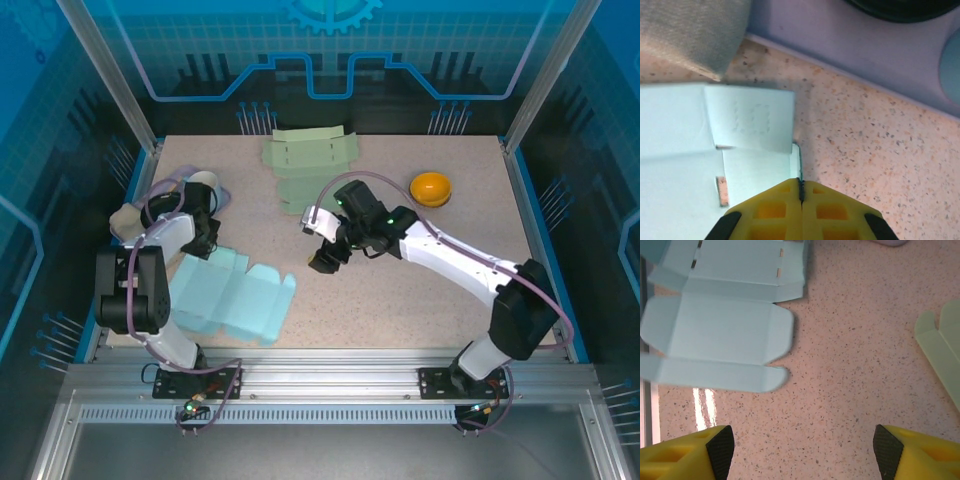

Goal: Fold the paper box

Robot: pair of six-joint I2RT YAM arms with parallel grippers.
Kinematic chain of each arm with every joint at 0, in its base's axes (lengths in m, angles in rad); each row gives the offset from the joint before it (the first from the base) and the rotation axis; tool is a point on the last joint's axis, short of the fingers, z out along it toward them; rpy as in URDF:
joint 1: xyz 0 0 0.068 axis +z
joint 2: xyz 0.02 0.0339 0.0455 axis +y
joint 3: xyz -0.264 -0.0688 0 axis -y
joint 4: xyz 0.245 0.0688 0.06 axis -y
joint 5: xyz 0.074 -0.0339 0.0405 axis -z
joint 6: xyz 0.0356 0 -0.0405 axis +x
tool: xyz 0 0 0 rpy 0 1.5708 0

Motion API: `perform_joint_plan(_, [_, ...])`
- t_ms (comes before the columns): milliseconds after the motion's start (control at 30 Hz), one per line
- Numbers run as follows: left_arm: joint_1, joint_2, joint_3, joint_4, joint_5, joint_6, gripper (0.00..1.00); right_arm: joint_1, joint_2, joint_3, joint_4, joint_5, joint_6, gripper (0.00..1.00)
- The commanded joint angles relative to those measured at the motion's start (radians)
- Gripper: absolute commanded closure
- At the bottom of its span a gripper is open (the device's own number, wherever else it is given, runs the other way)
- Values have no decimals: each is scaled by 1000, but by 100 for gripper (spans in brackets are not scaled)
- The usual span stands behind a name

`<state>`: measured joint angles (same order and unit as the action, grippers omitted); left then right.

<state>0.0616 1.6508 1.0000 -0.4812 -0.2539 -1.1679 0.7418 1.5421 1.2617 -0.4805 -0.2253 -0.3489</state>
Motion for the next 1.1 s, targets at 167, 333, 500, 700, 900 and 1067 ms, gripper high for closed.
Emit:
perform_joint_plan(167, [-181,-176,58,-102,-29,-29,100,-24,-238,-90,35,105,73,23])
perform_joint_plan(333, [-451,-208,202,-207,-171,-55,100,-107,-344,-124,44,269,227,22])
perform_joint_plan(500, [-659,-75,380,-258,-236,-46,100,-224,-437,-204,13,343,409,21])
perform_joint_plan(700, [-799,229,693,-302,-245,26,100,-324,-521,-331,7,363,550,19])
perform_joint_plan(900, [-823,463,994,-337,-132,167,100,-368,-551,-407,-9,379,630,14])
perform_joint_plan(1067, [-793,405,1003,-365,-146,357,39,-367,-546,-394,-28,399,610,14])
